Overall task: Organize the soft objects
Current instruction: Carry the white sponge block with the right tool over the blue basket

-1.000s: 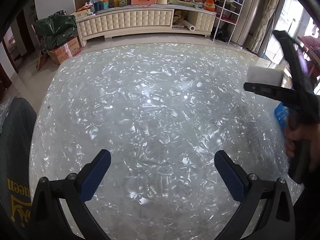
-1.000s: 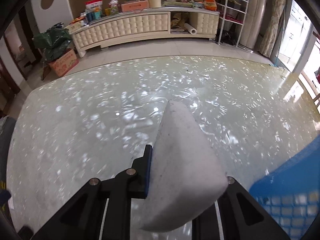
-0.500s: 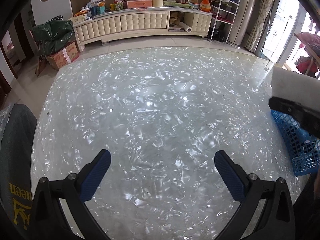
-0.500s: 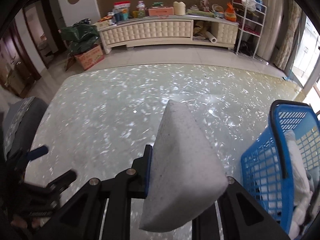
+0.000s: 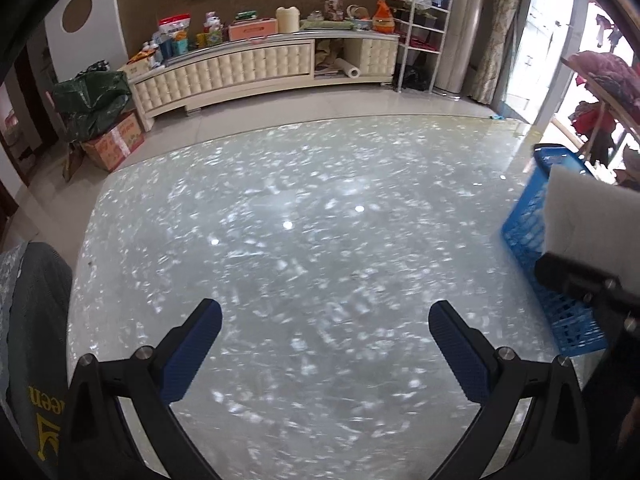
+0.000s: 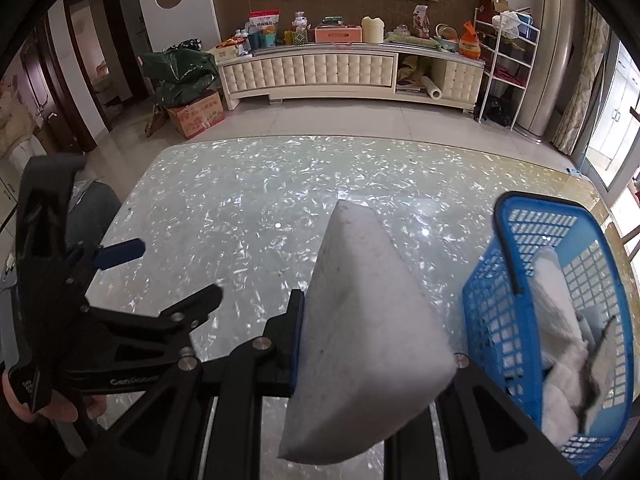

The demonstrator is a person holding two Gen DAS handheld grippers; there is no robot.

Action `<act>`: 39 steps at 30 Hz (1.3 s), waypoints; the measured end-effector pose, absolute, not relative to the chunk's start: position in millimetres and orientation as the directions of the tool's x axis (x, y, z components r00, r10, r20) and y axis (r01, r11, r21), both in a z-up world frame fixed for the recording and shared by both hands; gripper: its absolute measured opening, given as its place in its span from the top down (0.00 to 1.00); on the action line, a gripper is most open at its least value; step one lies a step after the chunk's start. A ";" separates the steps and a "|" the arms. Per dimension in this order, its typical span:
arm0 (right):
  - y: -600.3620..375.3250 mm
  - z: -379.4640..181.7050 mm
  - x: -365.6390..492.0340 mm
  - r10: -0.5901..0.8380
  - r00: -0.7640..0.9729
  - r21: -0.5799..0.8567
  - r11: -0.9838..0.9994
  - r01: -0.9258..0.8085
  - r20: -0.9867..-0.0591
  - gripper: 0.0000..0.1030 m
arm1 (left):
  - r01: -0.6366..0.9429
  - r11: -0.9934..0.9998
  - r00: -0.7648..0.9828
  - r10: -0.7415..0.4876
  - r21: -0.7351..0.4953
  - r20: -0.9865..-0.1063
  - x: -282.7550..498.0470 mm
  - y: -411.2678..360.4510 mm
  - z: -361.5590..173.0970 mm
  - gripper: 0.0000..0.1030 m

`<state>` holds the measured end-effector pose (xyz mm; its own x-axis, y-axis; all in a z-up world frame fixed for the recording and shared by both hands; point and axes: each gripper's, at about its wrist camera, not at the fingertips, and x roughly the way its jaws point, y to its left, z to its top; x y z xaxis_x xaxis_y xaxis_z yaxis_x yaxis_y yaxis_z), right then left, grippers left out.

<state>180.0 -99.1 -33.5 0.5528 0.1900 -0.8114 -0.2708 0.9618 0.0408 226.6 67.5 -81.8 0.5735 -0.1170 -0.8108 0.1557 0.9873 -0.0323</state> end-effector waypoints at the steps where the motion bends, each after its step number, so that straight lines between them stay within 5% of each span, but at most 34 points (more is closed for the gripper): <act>1: -100.4 -32.3 178.5 0.187 0.555 0.038 0.963 -0.268 -0.810 0.84 | 0.165 0.985 0.573 -0.130 -0.041 -0.809 225.2 61.2 -78.3 0.00; 15: -131.8 -16.2 161.3 0.145 0.612 0.016 0.977 -0.212 -0.777 0.84 | 0.246 0.954 0.532 -0.283 -0.174 -0.798 211.1 16.7 -51.3 0.00; 39: -205.3 -2.2 138.4 0.083 0.657 -0.029 0.987 -0.158 -0.749 0.82 | 0.322 0.934 0.537 -0.313 -0.153 -0.783 205.1 -90.4 -8.7 0.00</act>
<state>138.4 -205.3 -2.2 0.6569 0.0835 -0.7494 -0.1583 0.9870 -0.0288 205.1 -90.4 -8.7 0.5369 -0.3132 -0.7833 0.3218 0.9344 -0.1531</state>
